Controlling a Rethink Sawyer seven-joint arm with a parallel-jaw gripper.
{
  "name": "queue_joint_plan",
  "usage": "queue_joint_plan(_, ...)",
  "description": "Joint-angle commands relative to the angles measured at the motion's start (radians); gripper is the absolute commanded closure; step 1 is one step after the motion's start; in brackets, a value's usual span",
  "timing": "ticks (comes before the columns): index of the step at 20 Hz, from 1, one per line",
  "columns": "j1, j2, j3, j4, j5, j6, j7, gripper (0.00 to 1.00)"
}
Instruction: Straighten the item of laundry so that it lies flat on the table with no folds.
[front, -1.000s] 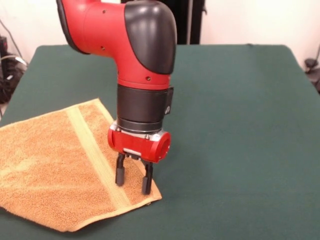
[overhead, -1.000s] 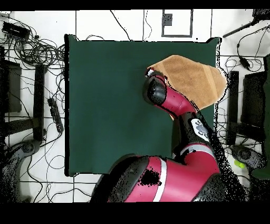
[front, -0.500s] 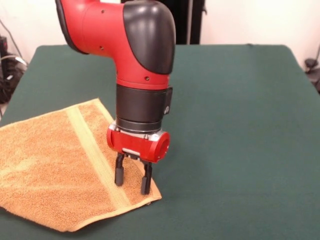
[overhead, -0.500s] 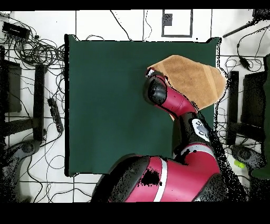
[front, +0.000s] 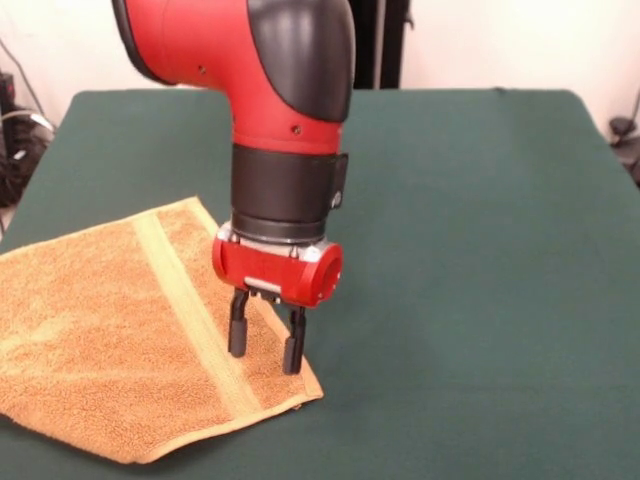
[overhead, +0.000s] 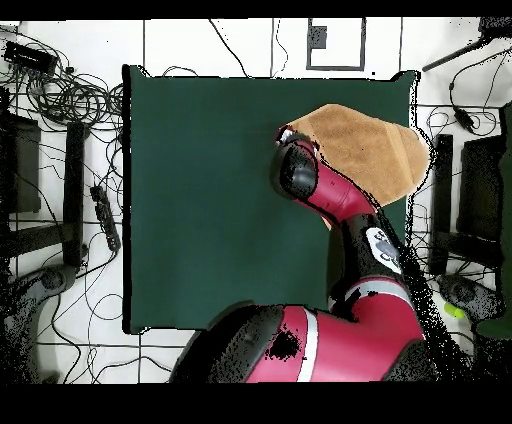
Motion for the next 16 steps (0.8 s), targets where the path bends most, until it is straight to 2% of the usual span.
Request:
queue_joint_plan(1, 0.036, -0.102, 0.096, 0.117, 0.071, 0.16, 0.235, 0.0)
queue_joint_plan(6, 0.05, -0.128, 0.088, 0.13, 0.094, 0.175, 0.242, 0.0)
queue_joint_plan(9, 0.044, -0.113, 0.103, 0.136, 0.095, 0.133, 0.241, 0.0)
queue_joint_plan(16, 0.12, -0.059, 0.037, 0.103, 0.143, 0.071, 0.263, 0.0)
